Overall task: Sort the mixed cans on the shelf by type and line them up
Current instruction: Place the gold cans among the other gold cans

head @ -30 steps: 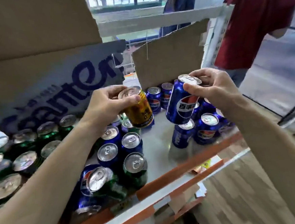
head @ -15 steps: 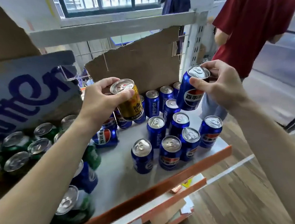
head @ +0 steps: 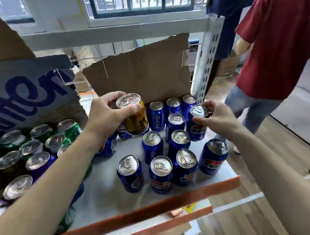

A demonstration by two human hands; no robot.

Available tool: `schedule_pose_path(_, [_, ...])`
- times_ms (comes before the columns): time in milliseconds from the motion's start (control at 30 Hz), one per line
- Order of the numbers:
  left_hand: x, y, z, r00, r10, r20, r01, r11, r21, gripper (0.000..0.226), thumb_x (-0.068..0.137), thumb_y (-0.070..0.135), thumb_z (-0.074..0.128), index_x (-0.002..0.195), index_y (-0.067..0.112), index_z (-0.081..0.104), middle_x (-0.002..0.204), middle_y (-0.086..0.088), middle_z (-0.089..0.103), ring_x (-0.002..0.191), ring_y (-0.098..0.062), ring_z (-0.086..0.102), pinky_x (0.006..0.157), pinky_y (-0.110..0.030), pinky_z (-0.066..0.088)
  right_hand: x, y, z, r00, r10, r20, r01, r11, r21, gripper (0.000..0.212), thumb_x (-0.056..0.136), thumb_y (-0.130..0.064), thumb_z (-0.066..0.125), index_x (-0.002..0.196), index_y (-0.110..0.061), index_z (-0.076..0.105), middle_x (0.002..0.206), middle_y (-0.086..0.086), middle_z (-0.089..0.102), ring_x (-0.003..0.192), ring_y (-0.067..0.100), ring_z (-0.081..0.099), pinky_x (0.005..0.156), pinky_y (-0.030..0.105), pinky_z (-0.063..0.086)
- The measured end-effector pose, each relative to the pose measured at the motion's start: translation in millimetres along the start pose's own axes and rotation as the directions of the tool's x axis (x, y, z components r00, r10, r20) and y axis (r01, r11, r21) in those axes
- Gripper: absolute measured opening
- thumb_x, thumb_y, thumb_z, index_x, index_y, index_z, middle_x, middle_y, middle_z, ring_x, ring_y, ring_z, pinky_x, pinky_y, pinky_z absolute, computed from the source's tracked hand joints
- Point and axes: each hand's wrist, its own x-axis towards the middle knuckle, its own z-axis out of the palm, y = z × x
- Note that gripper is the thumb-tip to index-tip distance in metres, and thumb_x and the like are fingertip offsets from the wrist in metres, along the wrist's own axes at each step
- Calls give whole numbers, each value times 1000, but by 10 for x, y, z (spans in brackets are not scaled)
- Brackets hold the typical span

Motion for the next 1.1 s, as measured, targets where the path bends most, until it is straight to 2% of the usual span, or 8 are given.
schedule_pose_path(100, [-42, 33, 18, 1000, -2, -31, 2, 1000, 2, 30, 72, 21, 87, 96, 27, 70, 92, 8, 73, 83, -3, 70, 67, -23, 59, 108, 78, 58, 998, 2, 59, -1, 1000, -26, 51, 67, -26, 89, 107, -17, 60, 99, 0, 68, 90, 15, 65, 76, 28, 56])
schedule_pose_path(233, [-105, 61, 42, 999, -8, -52, 9, 1000, 6, 33, 72, 21, 87, 102, 22, 72, 94, 4, 73, 87, -11, 70, 66, -25, 58, 171, 141, 80, 995, 28, 96, -25, 999, -40, 47, 69, -16, 88, 104, -15, 57, 96, -1, 62, 86, 12, 59, 65, 17, 45])
schedule_pose_path(433, [-146, 69, 100, 999, -32, -42, 33, 999, 19, 46, 59, 36, 85, 101, 26, 70, 94, 8, 73, 89, -10, 71, 76, -29, 61, 141, 295, 138, 986, 43, 159, -27, 995, -100, 49, 58, -29, 93, 88, -24, 55, 91, 5, 63, 86, 26, 60, 80, 42, 53])
schedule_pose_path(567, [-184, 75, 148, 999, -28, -25, 29, 999, 41, 33, 67, 24, 90, 92, 30, 69, 87, 10, 73, 79, -3, 69, 74, -27, 60, 144, 326, 104, 971, 77, 228, -62, 995, -73, 52, 63, -21, 92, 97, -20, 53, 101, 6, 62, 97, 24, 60, 87, 41, 53])
schedule_pose_path(700, [-189, 57, 189, 999, -41, -25, 42, 998, 51, 33, 73, 21, 88, 98, 28, 68, 94, 4, 73, 86, -10, 71, 77, -31, 61, 197, 231, 29, 935, 102, 341, -63, 990, -124, 67, 65, -26, 91, 118, -14, 51, 120, 7, 60, 108, 22, 58, 97, 40, 50])
schedule_pose_path(800, [-203, 44, 162, 998, -47, -46, 49, 998, 46, 34, 72, 22, 89, 100, 25, 70, 94, 3, 73, 87, -11, 71, 78, -32, 61, 151, -2, -43, 941, -1, 338, 41, 993, -112, 78, 75, -34, 84, 139, -16, 44, 140, 3, 52, 126, 20, 49, 108, 34, 39])
schedule_pose_path(900, [-235, 62, 83, 995, -54, -79, 59, 996, 62, 35, 72, 22, 88, 103, 21, 71, 95, 2, 73, 88, -11, 71, 76, -30, 61, 38, -386, -42, 933, -163, 320, 216, 967, -137, 72, 86, -40, 72, 147, -21, 40, 147, 3, 48, 134, 19, 44, 103, 24, 31])
schedule_pose_path(1100, [-423, 48, -367, 978, -56, -202, 76, 993, 91, 28, 70, 22, 90, 90, 29, 71, 91, -1, 76, 89, -18, 72, 83, -37, 60, -156, -1128, 408, 786, -422, 452, 543, 821, -176, 67, 93, -49, 56, 152, -26, 33, 160, -2, 28, 148, 18, 21, 117, 31, 16])
